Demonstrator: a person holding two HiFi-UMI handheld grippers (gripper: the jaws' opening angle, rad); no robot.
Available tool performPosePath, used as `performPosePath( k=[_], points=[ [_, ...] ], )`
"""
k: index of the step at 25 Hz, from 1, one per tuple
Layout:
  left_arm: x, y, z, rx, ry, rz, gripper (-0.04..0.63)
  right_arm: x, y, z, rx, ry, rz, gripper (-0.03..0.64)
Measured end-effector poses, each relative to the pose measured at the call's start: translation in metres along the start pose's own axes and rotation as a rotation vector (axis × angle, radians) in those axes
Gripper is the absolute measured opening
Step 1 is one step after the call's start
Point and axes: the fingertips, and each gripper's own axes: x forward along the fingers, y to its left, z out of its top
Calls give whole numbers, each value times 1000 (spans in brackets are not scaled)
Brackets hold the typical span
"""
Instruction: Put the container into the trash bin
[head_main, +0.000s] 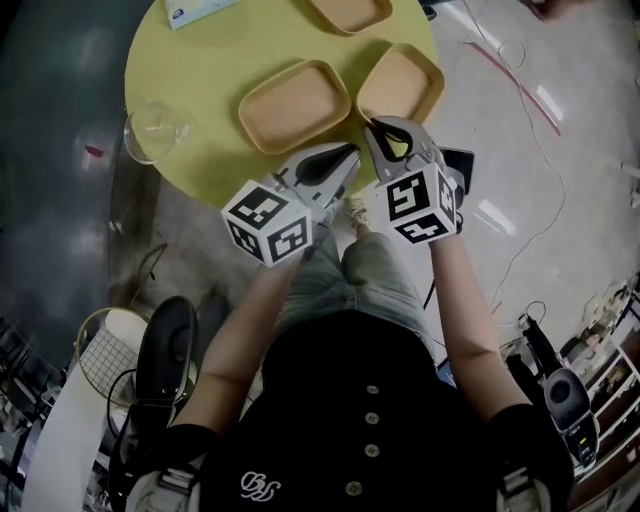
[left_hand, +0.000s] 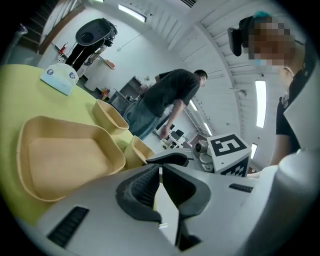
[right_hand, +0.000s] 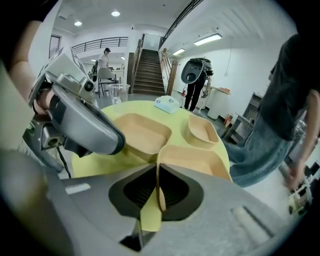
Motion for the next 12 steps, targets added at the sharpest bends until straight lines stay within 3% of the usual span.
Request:
performPosePath(
  k=[5, 12],
  points=[
    [0, -8, 1, 28, 19, -34, 29, -22, 0, 4, 132, -56, -14, 20],
    [11, -28, 9, 73, 52, -103, 29, -53, -17, 7, 233, -103, -95, 20]
  ],
)
